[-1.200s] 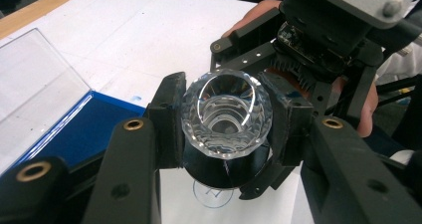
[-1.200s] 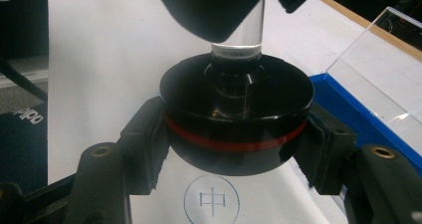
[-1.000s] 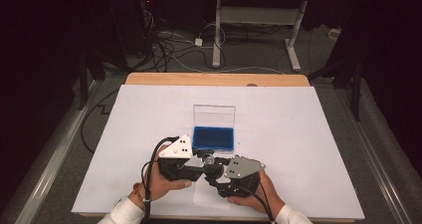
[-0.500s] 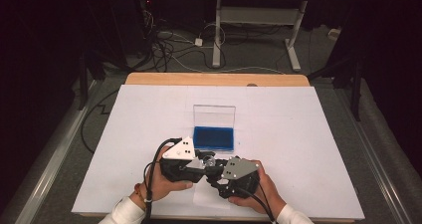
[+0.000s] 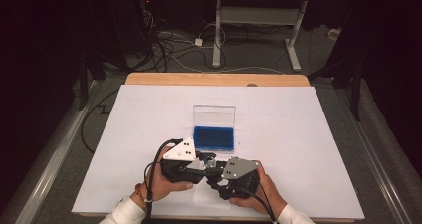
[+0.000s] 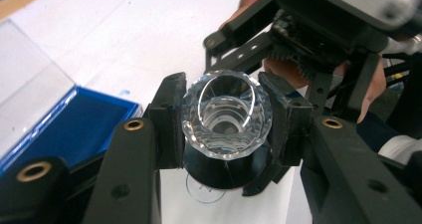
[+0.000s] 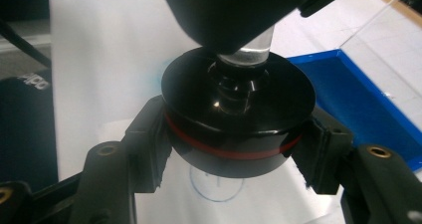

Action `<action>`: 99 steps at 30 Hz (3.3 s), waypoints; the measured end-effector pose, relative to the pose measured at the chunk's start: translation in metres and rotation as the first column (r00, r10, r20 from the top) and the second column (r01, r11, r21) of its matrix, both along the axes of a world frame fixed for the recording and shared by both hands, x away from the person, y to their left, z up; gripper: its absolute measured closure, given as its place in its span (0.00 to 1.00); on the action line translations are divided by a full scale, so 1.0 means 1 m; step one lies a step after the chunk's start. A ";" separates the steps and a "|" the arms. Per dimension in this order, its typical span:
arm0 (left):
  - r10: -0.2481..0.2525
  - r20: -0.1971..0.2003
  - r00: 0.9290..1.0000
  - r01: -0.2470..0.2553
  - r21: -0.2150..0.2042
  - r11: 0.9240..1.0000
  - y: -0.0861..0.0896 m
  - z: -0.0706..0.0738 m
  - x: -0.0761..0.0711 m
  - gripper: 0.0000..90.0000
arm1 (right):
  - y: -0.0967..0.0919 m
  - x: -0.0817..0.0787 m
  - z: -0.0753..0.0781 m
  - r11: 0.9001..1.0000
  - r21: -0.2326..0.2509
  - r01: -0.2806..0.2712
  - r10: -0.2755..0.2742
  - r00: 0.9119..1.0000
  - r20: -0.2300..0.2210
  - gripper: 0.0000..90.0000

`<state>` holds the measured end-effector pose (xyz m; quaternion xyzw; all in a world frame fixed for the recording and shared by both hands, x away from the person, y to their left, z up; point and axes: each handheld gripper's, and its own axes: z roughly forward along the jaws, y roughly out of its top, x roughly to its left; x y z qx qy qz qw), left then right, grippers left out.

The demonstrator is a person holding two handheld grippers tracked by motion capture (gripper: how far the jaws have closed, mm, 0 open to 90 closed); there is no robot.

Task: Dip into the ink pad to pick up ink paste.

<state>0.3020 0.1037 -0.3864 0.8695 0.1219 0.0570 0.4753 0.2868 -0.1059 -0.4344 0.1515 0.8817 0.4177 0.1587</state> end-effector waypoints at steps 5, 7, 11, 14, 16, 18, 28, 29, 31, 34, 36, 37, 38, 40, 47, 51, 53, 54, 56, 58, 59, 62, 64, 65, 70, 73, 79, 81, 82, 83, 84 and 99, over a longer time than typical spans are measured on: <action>0.004 0.025 1.000 -0.004 0.012 1.000 -0.001 0.000 -0.002 0.61 | -0.001 0.001 -0.001 1.000 0.010 0.009 -0.009 1.000 -0.027 0.43; 0.002 0.031 1.000 -0.003 0.019 1.000 -0.002 0.000 -0.003 0.61 | -0.001 0.001 -0.002 1.000 0.026 0.013 -0.011 0.999 -0.046 0.43; 0.009 0.030 1.000 -0.009 0.010 1.000 -0.002 -0.001 -0.004 0.61 | -0.001 0.002 -0.003 0.999 0.031 0.018 -0.016 0.998 -0.067 0.43; 0.029 0.043 0.999 -0.026 -0.072 0.997 0.010 0.012 -0.006 0.61 | -0.011 0.014 -0.013 0.995 0.027 0.092 -0.087 0.987 -0.135 0.43; 0.053 0.077 0.996 -0.049 -0.064 0.997 0.017 0.018 -0.006 0.61 | -0.016 0.014 -0.017 0.996 0.020 0.085 -0.081 0.986 -0.143 0.43; 0.060 0.060 0.996 -0.057 -0.065 0.996 0.020 0.016 -0.004 0.61 | -0.013 0.010 -0.013 0.997 0.023 0.077 -0.074 0.991 -0.115 0.43; 0.102 0.063 0.993 -0.101 -0.017 0.995 0.027 0.012 0.002 0.61 | -0.025 0.000 -0.003 0.996 -0.047 0.071 -0.072 0.997 -0.024 0.43; 0.110 0.070 0.991 -0.110 -0.008 0.994 0.028 0.012 0.003 0.61 | -0.029 -0.001 -0.002 0.996 -0.048 0.078 -0.079 0.997 -0.018 0.43; 0.125 0.063 0.990 -0.125 -0.001 0.992 0.031 0.010 0.005 0.61 | -0.037 0.000 0.000 0.994 -0.044 0.097 -0.098 0.995 -0.021 0.43; 0.145 0.068 0.987 -0.147 0.017 0.989 0.034 0.008 0.009 0.61 | -0.053 0.000 0.006 0.990 -0.037 0.134 -0.134 0.991 -0.010 0.43; 0.152 0.062 0.986 -0.154 0.017 0.988 0.037 0.006 0.011 0.61 | -0.064 0.000 0.010 0.987 -0.024 0.157 -0.157 0.988 -0.003 0.43; 0.159 0.071 0.985 -0.161 0.030 0.986 0.038 0.005 0.012 0.61 | -0.067 0.000 0.011 0.986 -0.018 0.164 -0.165 0.986 -0.004 0.43; 0.163 0.074 0.984 -0.166 0.034 0.986 0.038 0.004 0.013 0.61 | -0.072 0.000 0.013 0.984 -0.014 0.176 -0.176 0.984 0.003 0.43; 0.171 0.071 0.983 -0.174 0.037 0.984 0.040 0.003 0.015 0.61 | -0.081 0.000 0.014 0.981 -0.005 0.194 -0.194 0.981 0.006 0.43; 0.191 0.065 0.979 -0.194 0.053 0.979 0.044 -0.002 0.022 0.61 | -0.104 0.000 0.018 0.970 0.013 0.244 -0.245 0.969 0.026 0.43; 0.209 0.074 0.975 -0.214 0.056 0.975 0.049 -0.003 0.025 0.61 | -0.115 0.001 0.022 0.963 0.036 0.268 -0.270 0.963 0.030 0.43; 0.217 0.077 0.973 -0.221 0.057 0.974 0.050 -0.003 0.025 0.61 | -0.119 0.001 0.022 0.959 0.038 0.281 -0.282 0.959 0.032 0.43; 0.218 0.075 0.973 -0.223 0.057 0.973 0.051 -0.003 0.026 0.61 | -0.121 0.000 0.022 0.958 0.039 0.285 -0.287 0.957 0.033 0.43; 0.220 0.073 0.973 -0.224 0.060 0.973 0.050 -0.002 0.028 0.61 | -0.124 -0.001 0.022 0.955 0.039 0.293 -0.295 0.955 0.030 0.43; 0.216 0.074 0.973 -0.221 0.063 0.973 0.047 -0.002 0.031 0.61 | -0.127 -0.001 0.022 0.954 0.040 0.297 -0.298 0.954 0.029 0.43; 0.214 0.077 0.974 -0.220 0.065 0.973 0.045 -0.001 0.033 0.61 | -0.128 -0.002 0.021 0.953 0.038 0.301 -0.303 0.953 0.029 0.43; 0.205 0.078 0.976 -0.210 0.068 0.975 0.039 0.001 0.038 0.61 | -0.135 -0.003 0.021 0.949 0.036 0.314 -0.315 0.949 0.032 0.43; 0.192 0.082 0.978 -0.199 0.077 0.977 0.034 0.003 0.041 0.61 | -0.139 -0.003 0.023 0.946 0.040 0.321 -0.322 0.946 0.030 0.43; 0.190 0.086 0.978 -0.197 0.077 0.977 0.033 0.004 0.043 0.61 | -0.142 -0.002 0.024 0.943 0.049 0.330 -0.332 0.943 0.033 0.43; 0.184 0.072 0.980 -0.190 0.092 0.977 0.021 0.007 0.054 0.61 | -0.146 0.000 0.027 0.936 0.059 0.346 -0.348 0.937 0.037 0.43; 0.190 0.064 0.980 -0.195 0.096 0.976 0.017 0.007 0.060 0.61 | -0.144 -0.001 0.026 0.939 0.048 0.340 -0.342 0.939 0.041 0.43; 0.193 0.063 0.979 -0.199 0.125 0.972 0.009 0.007 0.073 0.61 | -0.141 0.001 0.023 0.942 0.039 0.333 -0.335 0.942 0.034 0.43; 0.186 0.064 0.980 -0.194 0.143 0.971 0.004 0.007 0.078 0.61 | -0.140 0.001 0.022 0.944 0.036 0.329 -0.330 0.943 0.033 0.43; 0.189 0.068 0.980 -0.197 0.148 0.969 0.002 0.008 0.080 0.61 | -0.140 0.001 0.022 0.944 0.034 0.329 -0.330 0.943 0.032 0.43; 0.185 0.064 0.981 -0.193 0.153 0.969 0.000 0.009 0.082 0.61 | -0.139 0.001 0.021 0.945 0.034 0.326 -0.327 0.944 0.031 0.43; 0.189 0.064 0.980 -0.196 0.149 0.969 -0.001 0.010 0.084 0.61 | -0.139 0.001 0.021 0.945 0.032 0.326 -0.327 0.944 0.029 0.43; 0.235 0.014 0.972 -0.234 0.139 0.962 -0.005 0.021 0.104 0.61 | -0.141 -0.001 0.018 0.944 0.020 0.328 -0.329 0.944 0.014 0.43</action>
